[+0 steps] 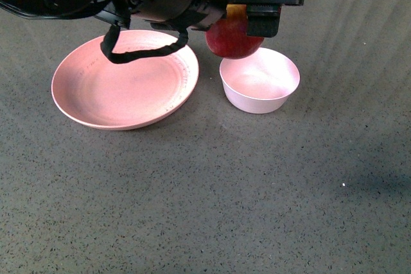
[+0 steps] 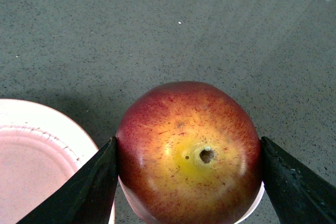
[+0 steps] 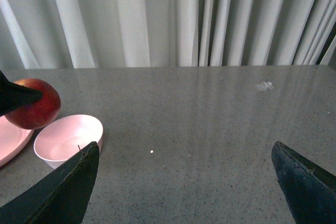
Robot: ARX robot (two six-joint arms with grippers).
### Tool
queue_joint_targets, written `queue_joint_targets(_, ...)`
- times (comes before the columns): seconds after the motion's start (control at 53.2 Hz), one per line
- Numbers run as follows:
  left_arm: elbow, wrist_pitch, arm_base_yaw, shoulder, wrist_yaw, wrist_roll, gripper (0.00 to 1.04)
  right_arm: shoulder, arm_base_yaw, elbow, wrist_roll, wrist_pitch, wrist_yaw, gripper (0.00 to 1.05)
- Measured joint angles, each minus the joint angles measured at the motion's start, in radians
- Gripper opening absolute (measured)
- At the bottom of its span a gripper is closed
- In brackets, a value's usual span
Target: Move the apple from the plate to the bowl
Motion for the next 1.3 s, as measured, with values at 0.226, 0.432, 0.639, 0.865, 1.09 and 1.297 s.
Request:
queue_joint_targets(0.226, 0.032, -0.002, -0.04, 0.048, 0.007, 0.0, 0.68, 0.0, 0.0, 0.0, 0.0, 0.0, 0.0, 0.96)
queue_joint_targets(0.432, 0.089, -0.016, -0.072, 0.108, 0.011, 0.0, 0.68, 0.0, 0.0, 0.0, 0.0, 0.0, 0.0, 0.96)
queue_joint_targets(0.639, 0.117, -0.026, -0.082, 0.147, 0.008, -0.001, 0.68, 0.0, 0.0, 0.0, 0.0, 0.0, 0.0, 0.96)
queue_joint_targets(0.865, 0.141, -0.034, -0.081, 0.187, -0.006, -0.01, 0.68, 0.0, 0.0, 0.0, 0.0, 0.0, 0.0, 0.96)
queue_joint_targets(1.09, 0.148, -0.033, -0.075, 0.192, -0.017, -0.027, 0.98, 0.0, 0.0, 0.0, 0.0, 0.0, 0.0, 0.96)
queue_joint_targets(1.297, 0.145, -0.015, -0.068, 0.185, -0.027, -0.049, 0.96, 0.0, 0.0, 0.0, 0.0, 0.0, 0.0, 0.96)
